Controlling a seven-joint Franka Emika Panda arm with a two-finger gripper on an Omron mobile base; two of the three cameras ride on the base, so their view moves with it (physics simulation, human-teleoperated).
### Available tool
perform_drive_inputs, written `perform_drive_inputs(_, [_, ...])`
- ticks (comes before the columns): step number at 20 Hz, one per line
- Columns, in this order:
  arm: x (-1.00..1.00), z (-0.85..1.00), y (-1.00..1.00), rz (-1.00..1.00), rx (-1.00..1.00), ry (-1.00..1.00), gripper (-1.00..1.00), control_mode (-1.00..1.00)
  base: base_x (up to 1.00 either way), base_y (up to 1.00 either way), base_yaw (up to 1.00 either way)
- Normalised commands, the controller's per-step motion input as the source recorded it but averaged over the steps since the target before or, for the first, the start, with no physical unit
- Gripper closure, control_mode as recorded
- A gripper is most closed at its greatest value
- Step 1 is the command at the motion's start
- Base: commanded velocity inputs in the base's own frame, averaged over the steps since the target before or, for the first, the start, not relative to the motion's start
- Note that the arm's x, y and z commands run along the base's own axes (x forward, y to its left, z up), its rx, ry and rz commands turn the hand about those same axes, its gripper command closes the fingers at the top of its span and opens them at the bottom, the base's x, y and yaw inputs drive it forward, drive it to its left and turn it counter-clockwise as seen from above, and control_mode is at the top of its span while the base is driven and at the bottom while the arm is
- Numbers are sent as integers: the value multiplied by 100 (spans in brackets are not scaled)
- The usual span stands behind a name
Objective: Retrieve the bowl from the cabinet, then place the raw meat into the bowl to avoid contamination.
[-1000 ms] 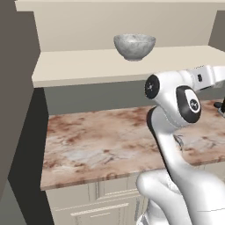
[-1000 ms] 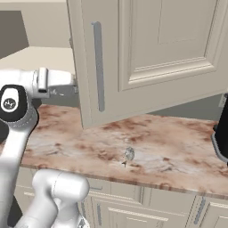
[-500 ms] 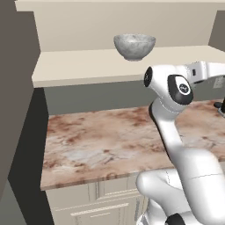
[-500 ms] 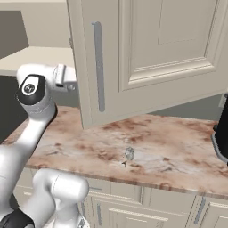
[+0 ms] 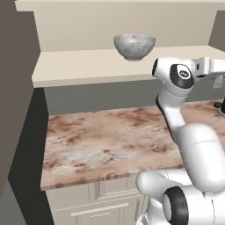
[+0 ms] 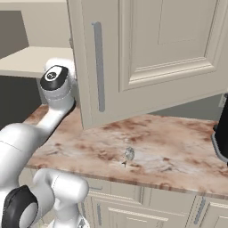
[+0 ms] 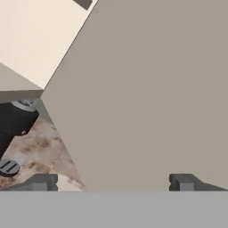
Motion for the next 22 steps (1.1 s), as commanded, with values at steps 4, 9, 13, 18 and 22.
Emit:
perform_drive_inputs(4, [0,0,-69,-6,0,-5,-100,-100,0,0,0])
perform_drive_inputs(9, [-7,0,-72,-1,0,-5,-100,-100,0,0,0])
perform_drive_inputs(13, [-30,0,-70,1,0,-7,-100,-100,0,0,0])
perform_drive_inputs(18, [-37,0,-62,4,0,-7,-100,-100,0,0,0])
perform_drive_inputs(22, [-11,0,-50,6,1,-5,-100,-100,0,0,0])
